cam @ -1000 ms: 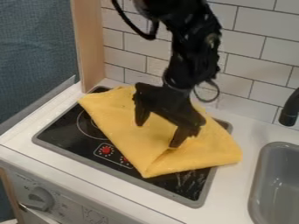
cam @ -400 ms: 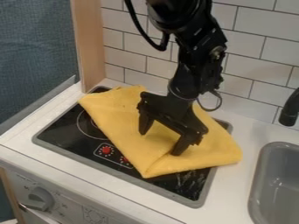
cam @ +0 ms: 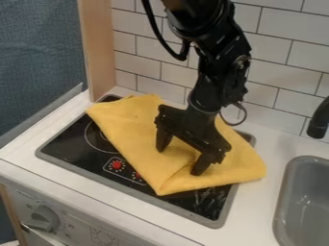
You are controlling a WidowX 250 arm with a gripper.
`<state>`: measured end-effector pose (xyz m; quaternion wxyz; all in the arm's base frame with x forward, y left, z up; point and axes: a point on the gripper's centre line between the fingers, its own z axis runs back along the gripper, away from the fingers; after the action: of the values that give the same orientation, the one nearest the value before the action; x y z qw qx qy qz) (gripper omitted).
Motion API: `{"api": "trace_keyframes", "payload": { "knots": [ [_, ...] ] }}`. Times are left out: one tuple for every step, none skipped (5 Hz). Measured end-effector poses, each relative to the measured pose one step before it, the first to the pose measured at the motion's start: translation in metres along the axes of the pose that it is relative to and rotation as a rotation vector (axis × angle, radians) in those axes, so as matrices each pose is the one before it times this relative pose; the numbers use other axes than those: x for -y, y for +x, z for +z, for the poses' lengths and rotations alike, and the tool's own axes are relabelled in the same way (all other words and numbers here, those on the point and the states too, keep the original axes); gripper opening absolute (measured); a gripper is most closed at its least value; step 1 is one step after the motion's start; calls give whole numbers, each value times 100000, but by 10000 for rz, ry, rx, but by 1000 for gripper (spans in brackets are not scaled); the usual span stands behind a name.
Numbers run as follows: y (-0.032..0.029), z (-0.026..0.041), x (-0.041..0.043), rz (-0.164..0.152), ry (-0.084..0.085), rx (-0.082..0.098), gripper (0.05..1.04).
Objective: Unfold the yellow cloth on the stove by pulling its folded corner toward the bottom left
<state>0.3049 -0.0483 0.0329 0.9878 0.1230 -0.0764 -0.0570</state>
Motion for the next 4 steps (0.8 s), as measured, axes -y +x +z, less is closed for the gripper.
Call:
{"api": "trace_keyframes", "payload": {
  "knots": [
    [256,15,128,26,-54,166,628],
    [44,0,21,-46,-13,28,339],
    [-112,-44,-24,-7,-53,37,151],
    [-34,882,-288,264,-69,208,55]
  ]
}}
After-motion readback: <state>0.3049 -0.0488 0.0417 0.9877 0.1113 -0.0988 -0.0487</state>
